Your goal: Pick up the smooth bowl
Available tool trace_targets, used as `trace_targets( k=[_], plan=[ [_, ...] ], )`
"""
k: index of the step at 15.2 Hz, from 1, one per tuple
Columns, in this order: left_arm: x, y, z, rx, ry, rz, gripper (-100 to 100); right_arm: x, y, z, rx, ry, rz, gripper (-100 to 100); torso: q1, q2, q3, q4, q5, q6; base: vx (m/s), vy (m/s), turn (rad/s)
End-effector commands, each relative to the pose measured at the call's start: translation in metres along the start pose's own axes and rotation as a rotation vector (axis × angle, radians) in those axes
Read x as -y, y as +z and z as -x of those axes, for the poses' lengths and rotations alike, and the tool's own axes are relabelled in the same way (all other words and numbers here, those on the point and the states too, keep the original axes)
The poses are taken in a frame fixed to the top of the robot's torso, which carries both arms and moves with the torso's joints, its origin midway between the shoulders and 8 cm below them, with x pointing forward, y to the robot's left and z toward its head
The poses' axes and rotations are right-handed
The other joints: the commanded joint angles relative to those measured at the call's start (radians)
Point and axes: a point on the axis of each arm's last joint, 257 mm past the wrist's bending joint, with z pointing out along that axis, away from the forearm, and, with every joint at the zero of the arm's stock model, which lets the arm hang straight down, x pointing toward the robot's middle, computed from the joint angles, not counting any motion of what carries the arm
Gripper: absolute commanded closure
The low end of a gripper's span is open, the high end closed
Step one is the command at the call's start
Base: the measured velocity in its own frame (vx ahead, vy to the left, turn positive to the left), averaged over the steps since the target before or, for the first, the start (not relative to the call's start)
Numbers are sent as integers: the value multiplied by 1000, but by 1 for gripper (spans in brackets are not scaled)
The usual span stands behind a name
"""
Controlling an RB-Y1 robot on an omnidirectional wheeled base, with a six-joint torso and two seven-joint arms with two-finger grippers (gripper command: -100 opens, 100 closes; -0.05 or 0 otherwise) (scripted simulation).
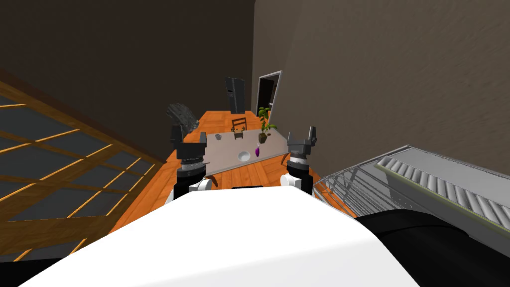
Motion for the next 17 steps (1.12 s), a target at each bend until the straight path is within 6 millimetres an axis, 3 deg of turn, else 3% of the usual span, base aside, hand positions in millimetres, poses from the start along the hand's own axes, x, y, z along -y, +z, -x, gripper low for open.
trace_targets(
  k=[1,5,6,10,13,14,15,16,17],
  plan=[
    [-7,-1,-3,-27,8,18,-100,0,0,0,0,0,0,0,0,0,0,0,0,0,0,0,0],
    [-47,-8,-9,-94,37,110,-100,0,0,0,0,0,0,0,-1,-1,-1,0,0,0,10,-25,-14],
    [-47,-8,-9,-94,37,110,-100,0,0,0,0,0,0,0,-2,-1,-1,0,0,0,15,-37,-9],
    [-94,-17,-8,-129,67,215,-100,0,0,0,0,0,0,0,-2,-2,-1,0,0,0,15,-36,-14],
    [-113,-22,-6,-138,79,260,-100,0,0,0,0,0,0,0,-2,-2,-1,0,0,0,18,-35,-12],
    [-130,-26,-4,-145,91,300,-100,0,0,0,0,0,0,0,-2,-2,-1,-1,0,0,12,-36,-16],
    [-132,-27,-4,-145,91,304,-100,0,0,0,0,0,0,0,-2,-2,-1,0,0,0,13,-34,-15],
    [-151,-32,-2,-151,104,348,-100,0,0,0,0,0,0,0,-2,-2,-1,0,-1,0,16,-31,-14],
    [-152,-33,-1,-151,104,351,-100,0,0,0,0,0,0,0,-2,-2,-1,0,0,0,18,-30,-15]
  ],
)
